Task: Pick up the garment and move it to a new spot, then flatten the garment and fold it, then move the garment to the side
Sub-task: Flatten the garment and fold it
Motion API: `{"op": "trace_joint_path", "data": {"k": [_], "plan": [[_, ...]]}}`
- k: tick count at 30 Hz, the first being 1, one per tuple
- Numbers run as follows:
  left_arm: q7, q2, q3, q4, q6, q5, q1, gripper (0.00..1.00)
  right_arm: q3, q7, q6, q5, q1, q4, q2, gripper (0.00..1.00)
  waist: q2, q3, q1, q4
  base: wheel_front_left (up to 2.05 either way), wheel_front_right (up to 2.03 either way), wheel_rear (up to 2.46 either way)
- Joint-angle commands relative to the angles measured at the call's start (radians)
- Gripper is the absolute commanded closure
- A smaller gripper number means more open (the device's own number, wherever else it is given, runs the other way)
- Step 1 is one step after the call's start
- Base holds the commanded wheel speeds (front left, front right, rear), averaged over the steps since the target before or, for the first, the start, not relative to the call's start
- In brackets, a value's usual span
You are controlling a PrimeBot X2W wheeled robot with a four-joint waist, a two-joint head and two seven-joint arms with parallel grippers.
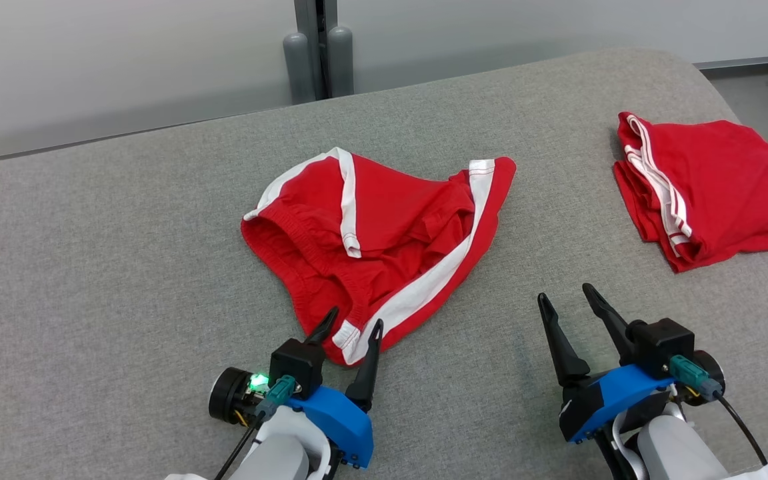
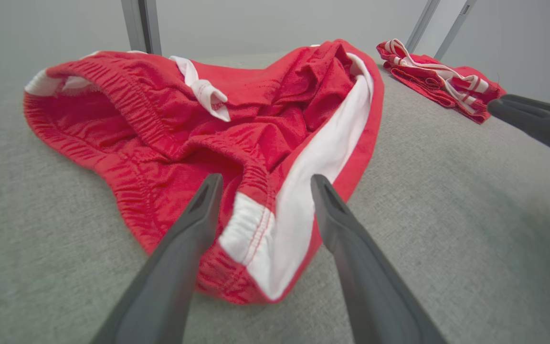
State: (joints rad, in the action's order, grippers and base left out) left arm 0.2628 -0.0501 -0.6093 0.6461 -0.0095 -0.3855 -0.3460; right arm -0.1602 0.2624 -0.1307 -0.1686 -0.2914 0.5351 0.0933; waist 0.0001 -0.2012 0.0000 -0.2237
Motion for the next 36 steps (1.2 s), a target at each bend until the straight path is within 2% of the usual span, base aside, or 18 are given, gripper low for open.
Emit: {"op": "trace_joint_path", "data": {"k": [1,6,9,10,15,22,30,31,33,34,35,36], "plan": [[0.002,-0.001,-0.002,0.012,0.015,-0.004,-0.017,0.00,0.001,0.003,0.000,-0.003,0.012,-0.002,-0.005,0.00,-0.0001,-0.001,0.0000,-0.001,0.00,0.00,0.00],[0.002,-0.001,-0.035,0.070,0.020,-0.029,-0.036,0.00,-0.010,0.003,0.000,-0.011,-0.001,-0.003,-0.015,0.00,-0.0001,0.000,0.0000,0.001,0.00,0.00,0.00],[0.002,-0.001,-0.052,0.089,0.013,-0.054,-0.047,0.84,-0.014,0.003,0.000,-0.013,-0.003,-0.003,-0.016,0.00,-0.0001,0.002,0.0000,0.007,0.00,0.00,0.00],[0.002,-0.001,-0.050,0.078,0.019,-0.054,-0.053,1.00,-0.014,0.003,0.000,-0.015,-0.002,-0.004,-0.016,0.00,-0.0001,0.002,0.0000,0.011,0.00,0.00,0.00],[0.002,-0.002,-0.011,0.022,0.044,-0.041,-0.035,1.00,-0.008,0.003,0.000,-0.018,0.014,-0.001,-0.015,0.00,-0.0001,0.009,0.0000,0.029,0.00,0.00,0.00],[0.002,-0.004,0.157,-0.104,0.087,0.025,0.069,1.00,0.016,0.003,0.000,-0.023,0.037,0.002,-0.019,0.00,-0.0001,0.036,0.0000,0.079,0.00,0.00,0.00],[0.002,-0.022,0.329,-0.137,0.071,0.090,0.191,1.00,0.023,0.003,0.000,-0.024,0.061,0.006,-0.031,0.00,-0.0001,0.078,0.0000,0.109,0.00,0.00,0.00],[0.002,-0.022,0.348,-0.136,0.069,0.094,0.199,0.97,0.023,0.003,0.000,-0.023,0.063,0.006,-0.032,0.00,-0.0001,0.083,0.0000,0.110,0.00,0.00,0.00],[0.002,-0.020,0.381,-0.125,0.066,0.105,0.213,0.61,0.024,0.003,0.000,-0.022,0.066,0.005,-0.035,0.00,-0.0001,0.092,0.0000,0.110,0.00,0.00,0.00],[0.002,-0.019,0.401,-0.127,0.070,0.109,0.216,0.38,0.024,0.003,0.000,-0.021,0.069,0.005,-0.036,0.00,-0.0001,0.097,0.0000,0.109,0.00,0.00,0.00],[0.002,-0.018,0.417,-0.129,0.076,0.114,0.219,0.00,0.025,0.003,0.000,-0.021,0.073,0.003,-0.037,0.00,-0.0001,0.101,0.0000,0.107,0.00,0.00,0.00],[0.002,-0.016,0.436,-0.130,0.083,0.117,0.223,0.00,0.028,0.003,0.000,-0.022,0.076,0.002,-0.038,0.00,-0.0001,0.105,0.0000,0.105,0.00,0.00,0.00]]}}
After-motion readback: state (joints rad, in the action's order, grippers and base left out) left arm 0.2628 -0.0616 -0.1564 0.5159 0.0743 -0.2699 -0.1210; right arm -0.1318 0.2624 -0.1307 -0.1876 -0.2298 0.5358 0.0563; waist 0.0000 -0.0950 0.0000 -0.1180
